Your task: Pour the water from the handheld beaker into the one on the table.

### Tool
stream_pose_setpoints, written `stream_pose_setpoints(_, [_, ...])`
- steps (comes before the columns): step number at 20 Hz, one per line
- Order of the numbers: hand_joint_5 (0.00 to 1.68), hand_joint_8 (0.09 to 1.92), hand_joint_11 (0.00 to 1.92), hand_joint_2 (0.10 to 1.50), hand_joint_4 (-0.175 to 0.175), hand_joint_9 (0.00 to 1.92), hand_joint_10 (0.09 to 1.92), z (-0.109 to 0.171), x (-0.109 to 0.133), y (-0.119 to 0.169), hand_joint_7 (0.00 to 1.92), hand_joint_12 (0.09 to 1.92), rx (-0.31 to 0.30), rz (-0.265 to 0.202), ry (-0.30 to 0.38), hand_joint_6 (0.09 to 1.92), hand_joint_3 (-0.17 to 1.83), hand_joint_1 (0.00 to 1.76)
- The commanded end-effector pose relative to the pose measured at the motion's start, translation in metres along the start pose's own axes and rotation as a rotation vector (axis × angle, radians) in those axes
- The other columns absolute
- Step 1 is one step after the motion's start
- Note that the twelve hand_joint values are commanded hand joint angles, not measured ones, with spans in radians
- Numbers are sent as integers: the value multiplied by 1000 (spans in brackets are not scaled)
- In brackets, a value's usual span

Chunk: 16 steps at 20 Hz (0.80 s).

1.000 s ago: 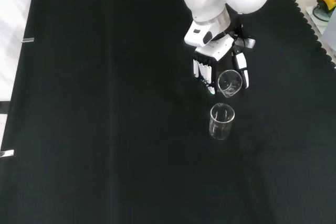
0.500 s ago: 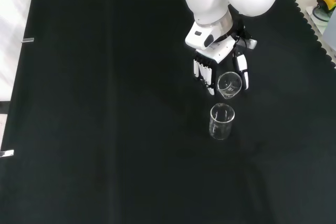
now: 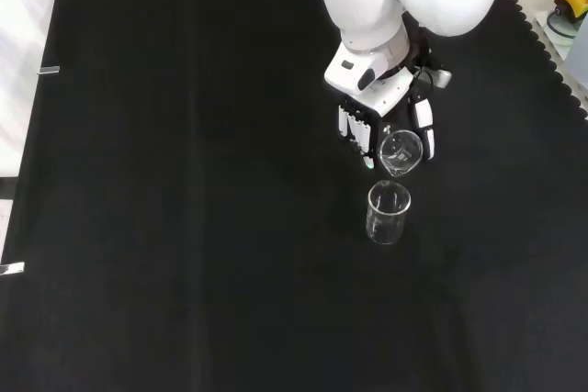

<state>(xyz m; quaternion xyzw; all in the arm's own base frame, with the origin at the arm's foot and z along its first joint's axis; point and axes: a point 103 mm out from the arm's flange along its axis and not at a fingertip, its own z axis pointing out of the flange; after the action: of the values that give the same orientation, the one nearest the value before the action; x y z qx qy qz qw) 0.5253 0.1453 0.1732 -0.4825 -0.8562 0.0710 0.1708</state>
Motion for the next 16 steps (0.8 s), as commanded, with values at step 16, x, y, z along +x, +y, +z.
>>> stream_pose_setpoints(16, [1408, 166, 1068, 922, -175, 1461, 174, -4, 7, 8, 1492, 853, 109, 45, -86, 219, 17, 1424])
